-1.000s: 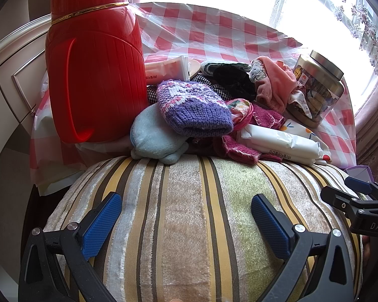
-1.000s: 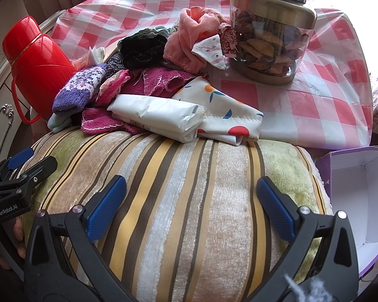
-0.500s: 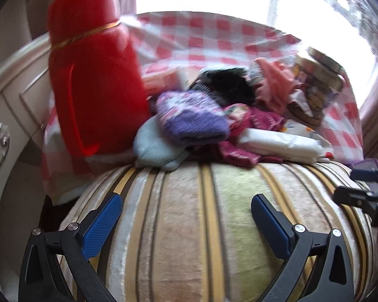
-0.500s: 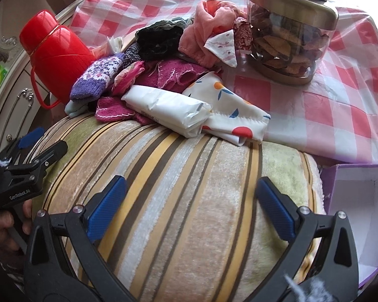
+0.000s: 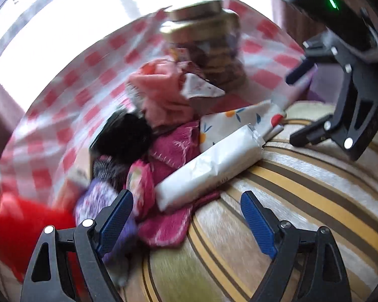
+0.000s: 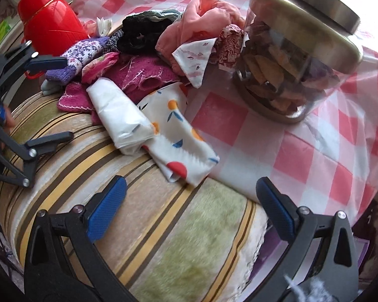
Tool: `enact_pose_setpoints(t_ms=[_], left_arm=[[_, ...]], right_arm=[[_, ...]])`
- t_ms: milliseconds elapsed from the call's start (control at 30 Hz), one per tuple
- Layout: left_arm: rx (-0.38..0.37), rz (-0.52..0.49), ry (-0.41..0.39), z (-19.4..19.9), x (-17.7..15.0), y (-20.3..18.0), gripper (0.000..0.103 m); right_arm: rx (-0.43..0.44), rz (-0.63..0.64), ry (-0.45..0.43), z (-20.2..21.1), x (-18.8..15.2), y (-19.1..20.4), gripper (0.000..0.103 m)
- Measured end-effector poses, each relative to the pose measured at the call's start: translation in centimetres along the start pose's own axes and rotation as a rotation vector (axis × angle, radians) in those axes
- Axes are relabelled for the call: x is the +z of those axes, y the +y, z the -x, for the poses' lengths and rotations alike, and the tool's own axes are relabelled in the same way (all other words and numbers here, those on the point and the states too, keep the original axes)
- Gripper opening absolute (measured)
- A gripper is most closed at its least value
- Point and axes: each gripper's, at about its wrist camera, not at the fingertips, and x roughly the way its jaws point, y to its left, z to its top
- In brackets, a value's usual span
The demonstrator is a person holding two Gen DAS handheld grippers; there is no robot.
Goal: Organize soft objects
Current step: 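Grasp the white wrapped pad with the left tool while the right tool grasps the floral pouch, then carry both items into the purple box and open both tools to release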
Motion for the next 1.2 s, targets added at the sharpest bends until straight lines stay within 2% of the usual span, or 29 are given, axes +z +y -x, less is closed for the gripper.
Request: enact_pose_setpoints(t_ms=[33,200,233,267,300,367,433,600,667,767,867,1000,1200], left_arm=[[-0.026,-0.038,0.006,-0.8,0.7,0.0,0.088],[-0.137,-0.097,0.046,-3.5,2.0,0.7,0.087],[-0.181,-0.099,0.051,-4.0,2.3,0.8,0.080],[-0.210,-0.090,0.057,-4.4,2.5,0.8,0.059],[-0.216,-0.085,0.067,-4.9,2.6,0.9,0.054],[-0.224,-0.094,0.053,-4.9,2.6,0.7,0.052],[-0.235,-0.081,0.044,-4.7,2.5,1.0,0.050],[-0.312,0.107,-0.020,-3.2,1.8,4.9,0.046],[-0.333,0.185,-0.049,-2.5,1.5,6.2,0.045],[-0.331,0.238,-0.087,-1.1,1.3,6.7,0.044],[-0.323,0.262,-0.115,-0.2,1.6,6.8,0.043],[-0.314,0.288,-0.142,0.9,2.2,6.8,0.042],[-0.327,0.253,-0.184,2.9,4.0,4.8,0.041]], right_arm=[[0.004,0.011,-0.005,-0.2,0.4,-0.2,0.103],[0.037,0.049,-0.017,-2.0,2.2,-0.6,0.102],[0.042,0.064,-0.020,-2.3,2.4,-0.5,0.100],[0.046,0.075,-0.018,-2.6,2.6,-0.5,0.097],[0.050,0.087,-0.013,-3.0,2.9,-0.5,0.096],[0.067,0.098,-0.009,-3.6,3.3,-0.5,0.087],[0.102,0.101,-0.008,-4.3,3.8,-0.6,0.084],[0.180,0.086,-0.007,-5.4,4.7,-0.2,0.052],[0.202,0.075,-0.012,-5.6,5.1,0.1,0.029],[0.195,0.049,-0.037,-4.8,5.0,0.2,0.016],[0.192,0.003,-0.063,-3.5,4.5,-0.4,0.011],[0.183,-0.080,-0.120,-1.0,2.9,-2.0,0.009],[0.166,-0.230,-0.205,3.4,-1.8,-5.0,0.009]])
